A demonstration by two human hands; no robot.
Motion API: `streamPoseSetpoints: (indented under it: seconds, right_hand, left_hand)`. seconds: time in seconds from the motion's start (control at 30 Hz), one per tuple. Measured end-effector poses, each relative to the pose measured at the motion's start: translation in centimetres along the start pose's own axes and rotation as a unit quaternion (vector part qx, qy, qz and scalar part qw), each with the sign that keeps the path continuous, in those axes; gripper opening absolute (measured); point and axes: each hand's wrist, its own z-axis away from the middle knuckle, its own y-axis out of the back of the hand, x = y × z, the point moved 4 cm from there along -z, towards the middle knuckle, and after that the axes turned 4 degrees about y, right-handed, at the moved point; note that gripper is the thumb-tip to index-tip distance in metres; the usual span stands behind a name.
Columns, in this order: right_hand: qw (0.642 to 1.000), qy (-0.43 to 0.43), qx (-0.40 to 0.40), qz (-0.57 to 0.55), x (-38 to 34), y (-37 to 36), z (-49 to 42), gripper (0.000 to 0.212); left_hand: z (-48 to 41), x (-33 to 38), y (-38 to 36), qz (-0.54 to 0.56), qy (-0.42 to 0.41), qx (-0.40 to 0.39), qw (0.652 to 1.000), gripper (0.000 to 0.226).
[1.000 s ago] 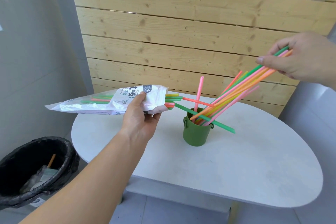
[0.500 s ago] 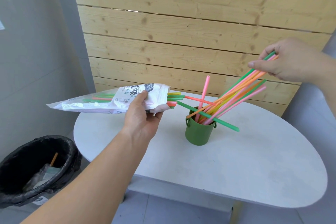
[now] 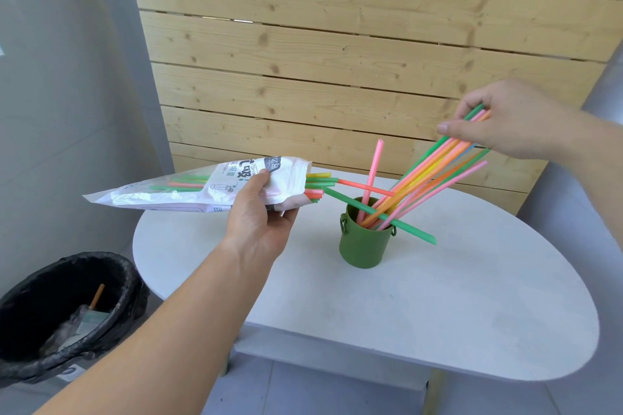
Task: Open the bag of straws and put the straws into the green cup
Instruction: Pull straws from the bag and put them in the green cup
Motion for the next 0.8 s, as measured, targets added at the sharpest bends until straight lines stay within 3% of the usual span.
streamPoseSetpoints:
  seconds: [0.13, 0.3, 0.4, 0.6, 0.7, 0.8]
  right_hand:
    - [1.000, -0.002, -0.005, 0.028, -0.9, -1.7, -0.5, 0.033]
    - [0.981, -0.001, 0.032, 0.190, -1.5, -2.9, -0.5, 0.042]
    - [0.971, 0.041, 0.061, 0.229, -2.2, -3.8, 0.3, 0.053]
    - [0.958, 0.024, 0.147, 0.243, -2.5, -3.4, 0.9, 0.057]
    - [0.950, 0.043, 0.232, 0.206, -3.7, -2.5, 1.7, 0.052]
    - [0.936, 0.102, 0.291, 0.167, -6.3, -2.4, 3.0, 0.037]
  left_hand:
    - [0.1, 0.2, 0.1, 0.006, -0.003, 0.004, 1.000, 0.007]
    - [-0.3, 0.8, 0.5, -0.013, -0.013, 0.013, 1.000, 0.010]
    - [-0.4, 1.2, 0.6, -0.013, -0.017, 0.012, 1.000, 0.014]
    - [0.0, 1.8, 0.7, -0.001, -0.020, 0.011, 1.000, 0.007]
    - [0.2, 2.1, 1.0, -0.010, -0.018, 0.008, 1.000, 0.014]
    - [0.4, 2.6, 1.1, 0.009, -0.023, 0.009, 1.000, 0.007]
